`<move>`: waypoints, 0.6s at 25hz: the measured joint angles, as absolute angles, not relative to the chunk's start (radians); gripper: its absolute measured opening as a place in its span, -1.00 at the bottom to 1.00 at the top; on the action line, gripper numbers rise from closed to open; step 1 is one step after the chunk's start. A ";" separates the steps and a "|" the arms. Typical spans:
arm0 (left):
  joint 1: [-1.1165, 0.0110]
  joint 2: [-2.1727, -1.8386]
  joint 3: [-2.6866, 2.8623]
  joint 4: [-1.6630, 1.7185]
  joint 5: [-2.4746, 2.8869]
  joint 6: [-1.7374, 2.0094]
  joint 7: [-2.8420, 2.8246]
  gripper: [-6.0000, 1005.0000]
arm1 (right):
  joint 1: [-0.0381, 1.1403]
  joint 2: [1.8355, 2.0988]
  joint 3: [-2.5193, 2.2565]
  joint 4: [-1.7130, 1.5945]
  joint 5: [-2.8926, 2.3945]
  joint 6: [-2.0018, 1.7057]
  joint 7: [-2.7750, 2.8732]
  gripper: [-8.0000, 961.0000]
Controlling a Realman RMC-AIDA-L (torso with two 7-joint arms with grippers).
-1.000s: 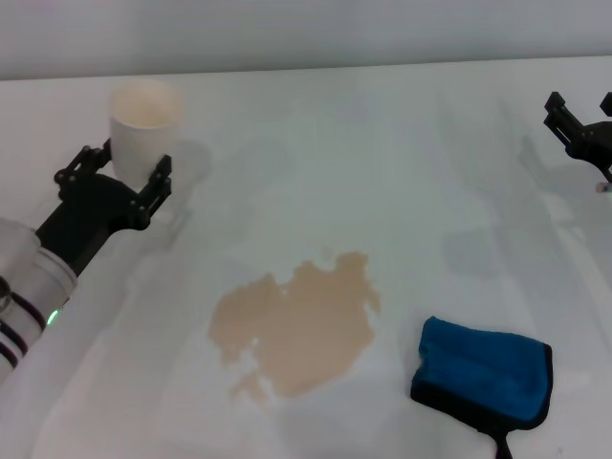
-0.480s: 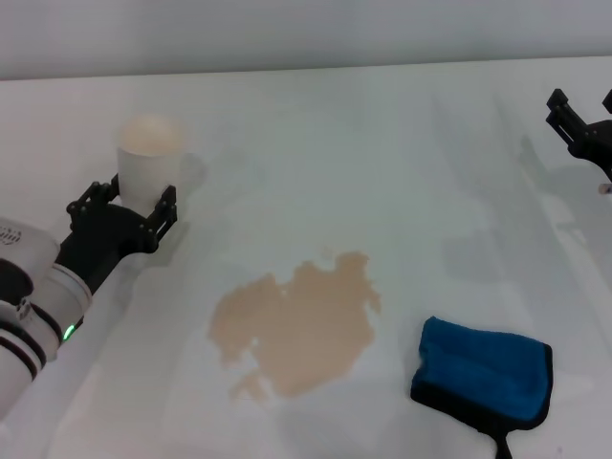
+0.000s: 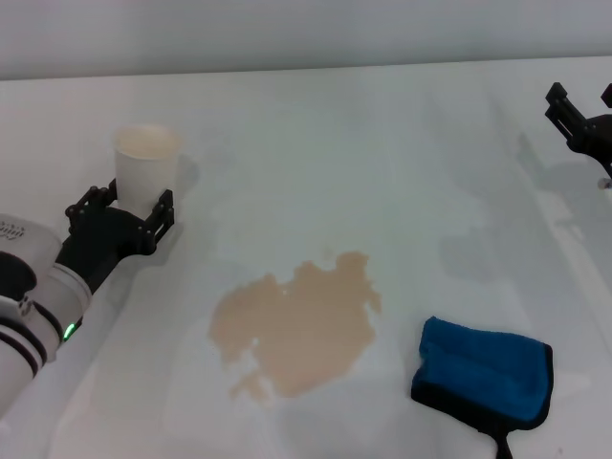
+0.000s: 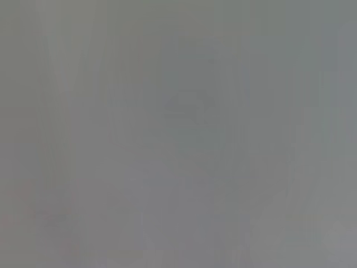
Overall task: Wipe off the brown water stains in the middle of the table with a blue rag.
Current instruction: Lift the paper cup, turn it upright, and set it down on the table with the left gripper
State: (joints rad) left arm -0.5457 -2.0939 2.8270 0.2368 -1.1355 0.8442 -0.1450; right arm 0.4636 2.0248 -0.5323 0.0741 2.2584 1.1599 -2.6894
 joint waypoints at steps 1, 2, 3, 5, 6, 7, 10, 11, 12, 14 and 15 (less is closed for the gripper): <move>-0.547 -2.094 2.827 0.238 -1.135 0.833 -0.143 0.32 | 0.465 2.025 -0.532 0.073 2.259 1.159 -2.689 0.74; -0.549 -2.094 2.827 0.240 -1.135 0.821 -0.141 0.32 | 0.468 2.025 -0.532 0.071 2.259 1.157 -2.689 0.74; -0.549 -2.094 2.827 0.240 -1.135 0.821 -0.141 0.32 | 0.468 2.025 -0.532 0.071 2.259 1.157 -2.689 0.74; -0.550 -2.094 2.827 0.242 -1.134 0.812 -0.140 0.32 | 0.471 2.025 -0.532 0.071 2.260 1.157 -2.689 0.74; -0.550 -2.094 2.827 0.242 -1.134 0.812 -0.140 0.32 | 0.473 2.025 -0.532 0.071 2.260 1.157 -2.689 0.74; -0.550 -2.094 2.827 0.242 -1.134 0.811 -0.140 0.32 | 0.474 2.025 -0.532 0.071 2.260 1.156 -2.689 0.74; -0.548 -2.094 2.827 0.243 -1.134 0.812 -0.141 0.32 | 0.476 2.025 -0.532 0.072 2.260 1.155 -2.689 0.74; -0.545 -2.094 2.827 0.243 -1.134 0.812 -0.143 0.32 | 0.477 2.025 -0.532 0.072 2.260 1.155 -2.689 0.74; -0.543 -2.094 2.829 0.243 -1.134 0.812 -0.143 0.32 | 0.477 2.025 -0.531 0.072 2.260 1.155 -2.689 0.74; -0.541 -2.094 2.833 0.242 -1.131 0.812 -0.143 0.32 | 0.477 2.026 -0.531 0.073 2.260 1.155 -2.689 0.74; -0.540 -2.094 2.836 0.242 -1.128 0.811 -0.142 0.32 | 0.477 2.027 -0.531 0.074 2.260 1.156 -2.689 0.74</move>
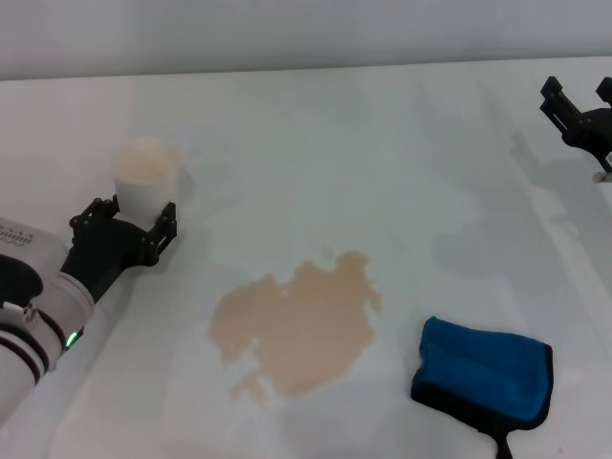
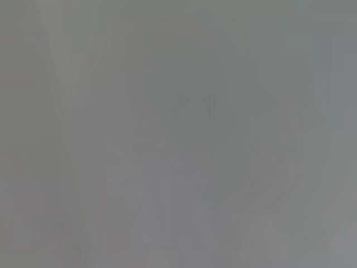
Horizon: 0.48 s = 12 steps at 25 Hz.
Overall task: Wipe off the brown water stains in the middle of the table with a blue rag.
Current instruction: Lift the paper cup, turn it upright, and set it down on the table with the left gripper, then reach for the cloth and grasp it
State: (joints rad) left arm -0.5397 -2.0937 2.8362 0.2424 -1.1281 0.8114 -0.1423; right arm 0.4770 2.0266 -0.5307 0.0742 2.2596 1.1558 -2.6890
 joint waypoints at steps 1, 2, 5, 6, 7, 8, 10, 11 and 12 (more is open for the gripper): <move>-0.538 -2.094 2.840 0.243 -1.125 0.811 -0.141 0.32 | 0.477 2.027 -0.531 0.075 2.260 1.156 -2.689 0.74; -0.537 -2.094 2.840 0.244 -1.124 0.811 -0.141 0.32 | 0.477 2.027 -0.531 0.075 2.260 1.156 -2.689 0.74; -0.529 -2.094 2.840 0.251 -1.123 0.810 -0.141 0.32 | 0.476 2.027 -0.531 0.075 2.260 1.157 -2.686 0.73; -0.525 -2.094 2.839 0.253 -1.124 0.809 -0.143 0.36 | 0.476 2.026 -0.531 0.075 2.260 1.157 -2.683 0.73; -0.525 -2.094 2.839 0.253 -1.125 0.809 -0.143 0.41 | 0.475 2.026 -0.531 0.075 2.260 1.157 -2.680 0.73; -0.525 -2.094 2.839 0.253 -1.125 0.809 -0.143 0.46 | 0.474 2.026 -0.531 0.075 2.260 1.158 -2.675 0.73; -0.520 -2.094 2.839 0.258 -1.125 0.809 -0.141 0.55 | 0.473 2.026 -0.531 0.075 2.260 1.159 -2.672 0.73; -0.512 -2.093 2.840 0.266 -1.122 0.811 -0.129 0.59 | 0.473 2.026 -0.531 0.075 2.260 1.159 -2.672 0.73; -0.509 -2.093 2.840 0.269 -1.119 0.813 -0.124 0.63 | 0.473 2.026 -0.531 0.075 2.259 1.159 -2.671 0.73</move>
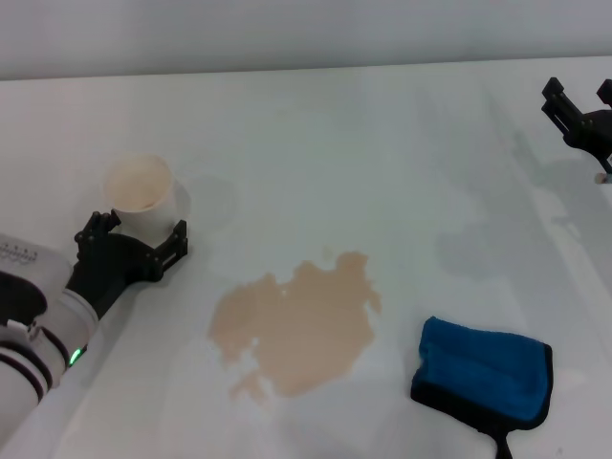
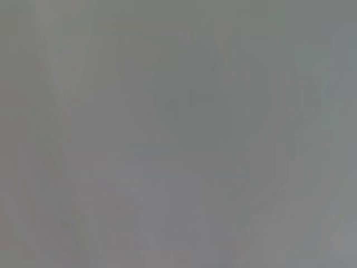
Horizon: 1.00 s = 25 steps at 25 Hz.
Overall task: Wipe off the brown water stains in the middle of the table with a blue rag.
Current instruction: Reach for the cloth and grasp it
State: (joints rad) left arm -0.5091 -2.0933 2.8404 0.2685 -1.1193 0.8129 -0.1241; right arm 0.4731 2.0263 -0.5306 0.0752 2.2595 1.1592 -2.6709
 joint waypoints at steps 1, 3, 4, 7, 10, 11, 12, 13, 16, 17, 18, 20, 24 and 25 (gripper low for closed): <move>-0.503 -2.093 2.841 0.273 -1.116 0.815 -0.117 0.66 | 0.472 2.026 -0.531 0.075 2.259 1.159 -2.669 0.73; -0.486 -2.091 2.841 0.288 -1.110 0.820 -0.103 0.74 | 0.472 2.026 -0.531 0.075 2.259 1.160 -2.667 0.73; -0.474 -2.090 2.840 0.299 -1.108 0.828 -0.097 0.78 | 0.471 2.026 -0.531 0.075 2.258 1.160 -2.666 0.73; -0.434 -2.088 2.840 0.315 -1.108 0.878 -0.091 0.78 | 0.470 2.026 -0.531 0.075 2.259 1.160 -2.666 0.73; -0.389 -2.089 2.841 0.319 -1.108 0.938 -0.083 0.78 | 0.470 2.026 -0.531 0.075 2.259 1.160 -2.666 0.73; -0.377 -2.090 2.842 0.319 -1.107 0.949 -0.080 0.78 | 0.469 2.026 -0.531 0.075 2.260 1.160 -2.666 0.73; -0.368 -2.090 2.841 0.319 -1.107 0.955 -0.078 0.78 | 0.469 2.026 -0.531 0.075 2.260 1.160 -2.666 0.73; -0.359 -2.089 2.841 0.320 -1.107 0.961 -0.077 0.78 | 0.469 2.026 -0.531 0.075 2.260 1.161 -2.666 0.73; -0.325 -2.088 2.841 0.319 -1.102 0.996 -0.077 0.78 | 0.470 2.026 -0.531 0.075 2.260 1.161 -2.666 0.73; -0.315 -2.088 2.841 0.319 -1.101 1.012 -0.077 0.78 | 0.470 2.026 -0.531 0.075 2.260 1.161 -2.666 0.73; -0.301 -2.087 2.839 0.318 -1.101 1.037 -0.077 0.78 | 0.470 2.026 -0.531 0.075 2.260 1.161 -2.666 0.73; -0.276 -2.086 2.832 0.314 -1.108 1.081 -0.078 0.78 | 0.470 2.025 -0.525 0.075 2.265 1.152 -2.651 0.73; -0.244 -2.083 2.829 0.304 -1.136 1.153 -0.082 0.78 | 0.469 2.018 -0.525 0.066 2.262 1.118 -2.501 0.73; -0.238 -2.083 2.829 0.301 -1.143 1.166 -0.082 0.78 | 0.468 2.016 -0.536 0.056 2.255 1.111 -2.450 0.73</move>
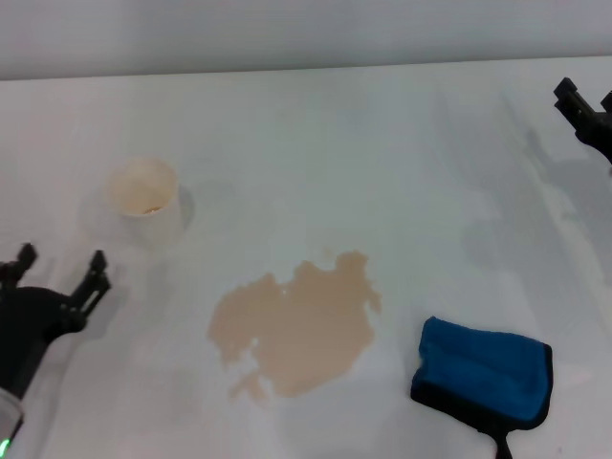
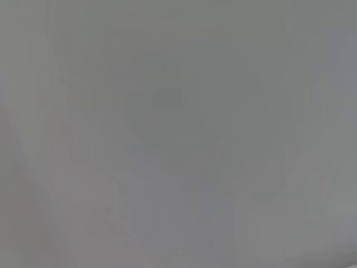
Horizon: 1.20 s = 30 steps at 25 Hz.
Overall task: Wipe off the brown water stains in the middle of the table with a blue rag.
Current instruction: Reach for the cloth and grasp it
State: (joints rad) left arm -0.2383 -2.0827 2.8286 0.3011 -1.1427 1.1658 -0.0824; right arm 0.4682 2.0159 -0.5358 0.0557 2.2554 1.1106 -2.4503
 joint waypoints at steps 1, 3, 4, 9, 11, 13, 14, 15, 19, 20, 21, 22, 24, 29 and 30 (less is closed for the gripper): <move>-0.230 -2.083 2.828 0.293 -1.156 1.188 -0.083 0.78 | 0.468 2.014 -0.552 0.040 2.246 1.109 -2.402 0.72; -0.218 -2.083 2.828 0.282 -1.181 1.211 -0.084 0.78 | 0.465 2.013 -0.598 -0.009 2.213 1.110 -2.307 0.72; -0.213 -2.083 2.828 0.277 -1.204 1.219 -0.085 0.78 | 0.463 2.012 -0.639 -0.052 2.182 1.109 -2.229 0.72; -0.206 -2.081 2.827 0.250 -1.302 1.240 -0.086 0.78 | 0.460 1.989 -0.894 -0.331 1.958 1.059 -1.859 0.72; -0.205 -2.081 2.827 0.237 -1.320 1.251 -0.087 0.78 | 0.463 1.984 -0.972 -0.446 1.865 1.051 -1.748 0.72; -0.205 -2.080 2.827 0.226 -1.327 1.260 -0.088 0.78 | 0.465 1.982 -1.017 -0.558 1.760 1.051 -1.653 0.72; -0.205 -2.080 2.827 0.222 -1.327 1.262 -0.089 0.78 | 0.467 1.981 -1.032 -0.607 1.713 1.053 -1.611 0.72; -0.207 -2.080 2.827 0.219 -1.328 1.263 -0.089 0.78 | 0.467 1.980 -1.047 -0.661 1.641 1.055 -1.545 0.72; -0.215 -2.080 2.827 0.216 -1.345 1.264 -0.089 0.78 | 0.474 1.979 -1.099 -0.893 1.311 1.096 -1.244 0.72; -0.217 -2.080 2.827 0.216 -1.349 1.264 -0.089 0.78 | 0.476 1.983 -1.108 -0.964 1.215 1.125 -1.161 0.72; -0.220 -2.080 2.827 0.217 -1.353 1.264 -0.089 0.78 | 0.477 1.989 -1.113 -1.029 1.121 1.158 -1.085 0.72; -0.223 -2.080 2.827 0.217 -1.355 1.264 -0.089 0.78 | 0.478 1.998 -1.120 -1.102 1.031 1.197 -1.011 0.72; -0.229 -2.080 2.827 0.217 -1.355 1.263 -0.089 0.78 | 0.475 2.011 -1.145 -1.252 0.871 1.286 -0.878 0.72; -0.236 -2.080 2.808 0.218 -1.356 1.256 -0.089 0.78 | 0.469 2.011 -1.280 -1.506 0.741 1.486 -0.672 0.72; -0.236 -2.080 2.801 0.217 -1.356 1.255 -0.089 0.78 | 0.469 2.011 -1.303 -1.537 0.731 1.521 -0.641 0.72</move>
State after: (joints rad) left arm -0.2356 -2.0801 2.8012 0.2171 -1.3562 1.2546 -0.0890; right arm 0.4689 2.0112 -1.3032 -1.5368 0.7307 1.5213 -0.6413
